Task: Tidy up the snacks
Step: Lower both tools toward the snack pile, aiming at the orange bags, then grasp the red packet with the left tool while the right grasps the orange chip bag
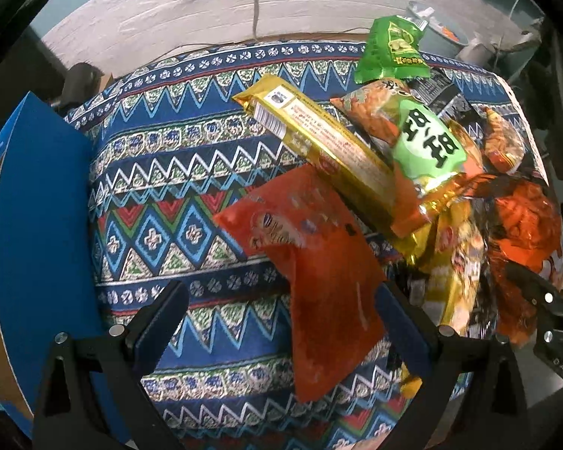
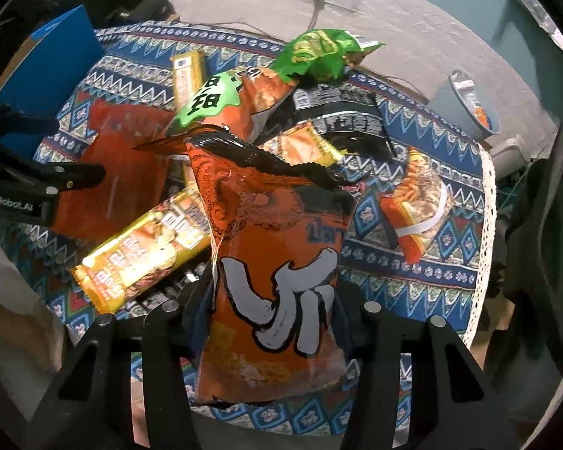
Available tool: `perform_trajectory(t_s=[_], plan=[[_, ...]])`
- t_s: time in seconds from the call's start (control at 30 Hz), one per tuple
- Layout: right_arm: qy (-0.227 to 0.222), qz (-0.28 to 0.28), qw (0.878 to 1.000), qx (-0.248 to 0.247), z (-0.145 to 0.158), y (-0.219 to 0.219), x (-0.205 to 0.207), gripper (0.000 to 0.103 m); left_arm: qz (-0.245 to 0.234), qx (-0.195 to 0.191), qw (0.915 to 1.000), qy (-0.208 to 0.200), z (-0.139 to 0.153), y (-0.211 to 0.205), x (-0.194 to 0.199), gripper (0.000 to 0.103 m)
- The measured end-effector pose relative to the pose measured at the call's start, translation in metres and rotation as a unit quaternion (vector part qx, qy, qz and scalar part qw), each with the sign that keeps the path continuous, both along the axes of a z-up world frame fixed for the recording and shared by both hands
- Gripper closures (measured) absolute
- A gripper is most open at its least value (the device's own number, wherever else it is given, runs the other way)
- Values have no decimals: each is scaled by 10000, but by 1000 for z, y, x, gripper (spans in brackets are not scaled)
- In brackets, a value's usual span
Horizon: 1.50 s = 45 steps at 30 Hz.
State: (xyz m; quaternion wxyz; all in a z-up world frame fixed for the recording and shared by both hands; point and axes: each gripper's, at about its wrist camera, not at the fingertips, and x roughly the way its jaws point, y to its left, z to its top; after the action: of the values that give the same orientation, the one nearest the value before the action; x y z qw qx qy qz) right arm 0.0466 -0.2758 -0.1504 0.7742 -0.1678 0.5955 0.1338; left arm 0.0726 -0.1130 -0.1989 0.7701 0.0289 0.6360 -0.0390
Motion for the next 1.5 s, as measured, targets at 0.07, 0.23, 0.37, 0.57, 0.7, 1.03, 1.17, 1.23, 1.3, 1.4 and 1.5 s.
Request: perform_trajectory(t_s=[0.07,0.23,0.37,0.57,0.7,1.03,1.17,1.23,1.3,1.4,1.5], plan=[[-32,-41,10000,7,-1,-5,2,52,0,51,10000,-4,-2,-5,4,2],[-87,-232,9997,88,-3,-18,7,52,86,156,9997,155,-16,-14,19,2],[-89,-303,9994,134,-3,-23,8,52,172,237,9993,217,-28,-19,30,2],[-73,-331,9993,178,-4,-25,10,52,-17,436,9988,233,-47,-34,41,2],[-63,-331,9992,195,-3,-24,10,52,-155,338,9985,410,-59,-41,43,33],[-219,-286,9992,191,5,-17,6,53,-287,-70,9985,456,-56,-27,32,70],[-316,-224,9991,196,13,-12,2,53,-458,123,9984,321,-41,-12,17,71],[-363,-175,9990,184,16,-9,1,53,-521,188,9982,244,-35,-7,14,71],[-415,-123,9989,162,20,-6,-1,53,-541,237,9981,162,-28,-1,10,71],[-506,-80,9986,150,28,-1,-2,53,-539,279,9981,79,-10,7,-1,71],[-602,-56,9980,184,37,3,-1,53,-539,241,9982,-51,7,18,-6,71]])
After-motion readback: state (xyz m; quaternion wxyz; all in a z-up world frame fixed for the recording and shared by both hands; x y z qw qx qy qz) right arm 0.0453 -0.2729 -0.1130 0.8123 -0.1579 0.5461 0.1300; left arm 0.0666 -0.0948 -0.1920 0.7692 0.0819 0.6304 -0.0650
